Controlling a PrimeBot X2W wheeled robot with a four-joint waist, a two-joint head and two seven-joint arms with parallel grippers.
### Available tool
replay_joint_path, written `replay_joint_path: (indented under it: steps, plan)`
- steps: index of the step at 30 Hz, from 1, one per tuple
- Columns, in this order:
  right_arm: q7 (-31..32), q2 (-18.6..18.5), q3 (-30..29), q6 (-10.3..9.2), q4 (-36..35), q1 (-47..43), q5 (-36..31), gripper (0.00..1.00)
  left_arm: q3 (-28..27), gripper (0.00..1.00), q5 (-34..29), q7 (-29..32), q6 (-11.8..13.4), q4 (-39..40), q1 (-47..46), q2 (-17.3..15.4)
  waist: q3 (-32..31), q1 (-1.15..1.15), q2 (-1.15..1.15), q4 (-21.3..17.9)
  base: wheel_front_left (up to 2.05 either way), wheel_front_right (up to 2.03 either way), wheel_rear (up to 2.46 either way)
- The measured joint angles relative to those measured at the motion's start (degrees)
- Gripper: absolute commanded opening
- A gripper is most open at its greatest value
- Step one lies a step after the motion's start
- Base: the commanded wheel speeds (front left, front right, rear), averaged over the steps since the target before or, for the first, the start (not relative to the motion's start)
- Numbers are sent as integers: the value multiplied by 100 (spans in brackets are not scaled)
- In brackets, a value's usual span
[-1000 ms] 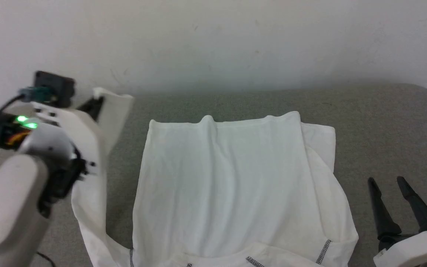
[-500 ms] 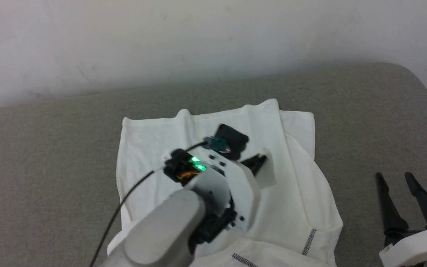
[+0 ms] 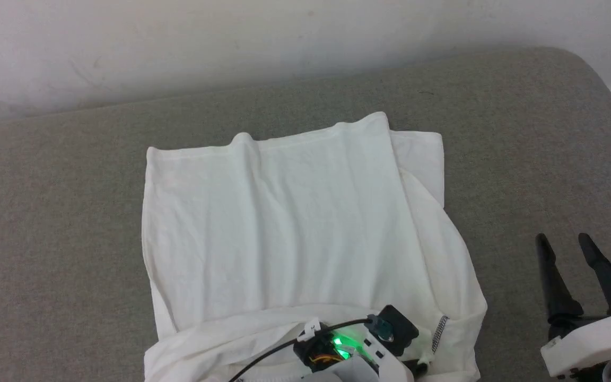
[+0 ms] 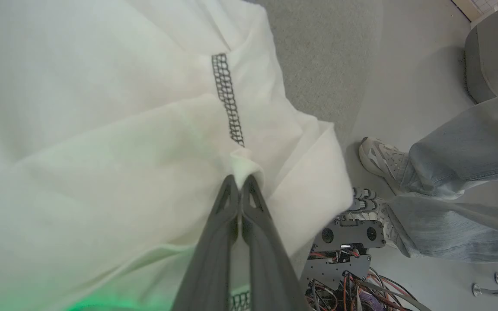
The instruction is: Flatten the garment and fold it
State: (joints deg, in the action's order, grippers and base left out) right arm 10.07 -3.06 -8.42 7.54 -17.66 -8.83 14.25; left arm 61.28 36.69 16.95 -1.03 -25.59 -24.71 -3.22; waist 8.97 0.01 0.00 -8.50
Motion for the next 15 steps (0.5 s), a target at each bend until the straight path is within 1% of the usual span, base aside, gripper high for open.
replay_joint_path:
  steps: [1,2,3,4,8,10,13,15]
  plan:
    - [0,0,4,0,3,30,0,100,82,0,10,-46,-40,-29,1,0,9,0,0,18,0,0,0]
    - [0,0,20,0,2,46,-1,100,141,5,45,-121,-56,-18,1,0,10,0,0,39,0,0,0]
    - [-1,1,34,0,4,53,-1,100,193,49,101,-223,-97,18,1,-1,3,0,0,60,0,0,0]
    - [-3,1,43,0,3,58,-3,100,229,100,170,-363,-97,76,1,2,-9,0,0,82,0,0,0]
    - [-12,0,51,0,11,58,-25,100,203,100,322,-1228,-89,500,-63,11,-103,-1,0,160,0,0,0]
    - [-16,1,63,0,16,53,-29,100,63,100,322,-1764,-51,716,-161,23,-168,-1,0,206,0,0,0]
    - [-16,0,76,0,14,34,-76,100,-327,100,258,-2475,181,915,-276,18,-278,-1,0,283,0,0,0]
    - [-16,0,75,0,14,31,-120,100,-615,100,180,-2831,399,1039,-283,-120,-355,-1,0,335,0,0,0]
